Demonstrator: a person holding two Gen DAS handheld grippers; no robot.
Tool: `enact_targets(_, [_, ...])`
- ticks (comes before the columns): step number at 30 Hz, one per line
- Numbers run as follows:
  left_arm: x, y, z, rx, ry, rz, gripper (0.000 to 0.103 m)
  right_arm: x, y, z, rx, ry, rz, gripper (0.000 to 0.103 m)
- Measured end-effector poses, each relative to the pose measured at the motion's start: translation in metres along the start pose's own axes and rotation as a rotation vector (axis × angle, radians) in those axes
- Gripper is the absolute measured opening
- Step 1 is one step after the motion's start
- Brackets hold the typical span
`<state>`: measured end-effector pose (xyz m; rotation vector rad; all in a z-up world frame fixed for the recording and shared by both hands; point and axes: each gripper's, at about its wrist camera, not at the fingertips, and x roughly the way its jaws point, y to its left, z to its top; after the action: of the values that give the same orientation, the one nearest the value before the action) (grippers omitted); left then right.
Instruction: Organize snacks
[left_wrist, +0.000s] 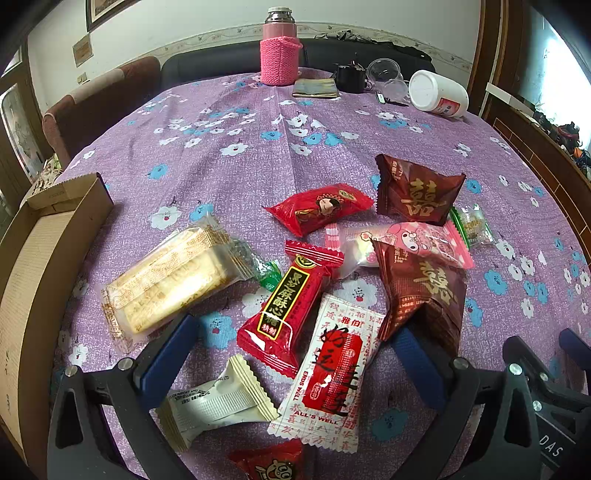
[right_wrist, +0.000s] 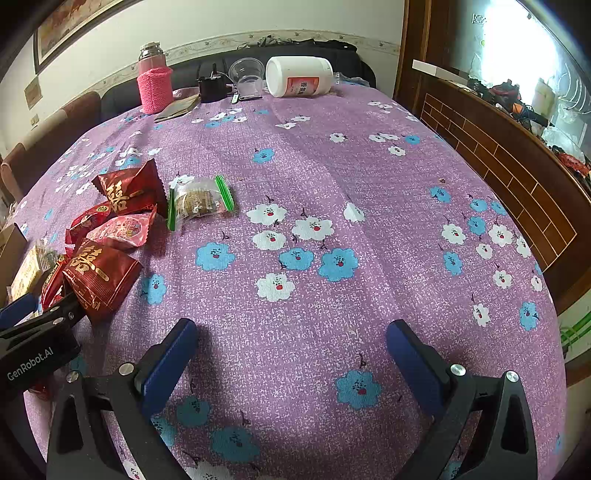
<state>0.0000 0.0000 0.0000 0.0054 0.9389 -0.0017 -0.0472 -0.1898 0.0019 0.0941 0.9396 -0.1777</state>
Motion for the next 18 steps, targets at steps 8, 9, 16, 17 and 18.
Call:
enact_targets(8, [0.0000,0.0000,0.0000,0.000,0.000,0.000,0.103,-0.0008,0.0004,-0.0009,-0.001,0.001,-0.003,0.102])
enact_targets(9, [0.0000,0.0000,0.0000,0.000,0.000,0.000,0.103,-0.0005,0.0003,-0.0006,-0.002,0.000,-0.004,0.102])
enact_targets(16, [-0.0001,-0.0009,0.0001,-0.018,0.002,0.013,0.103,-0.0013,0.0008,-0.0012,0.008,0.001,-0.006,0.102])
enact_targets(17, [-0.0001,-0.0007,0.0003,-0.019,0.004,0.012,0.103,-0.0019,0.0009,-0.0016,0.009,0.001,-0.005,0.102])
enact_targets(18, [0.0005,-0.0006,0.0011,-0.012,0.014,0.008,0.103,-0.0017,0.0027,-0.0007,0.011,0.001,-0.003,0.102])
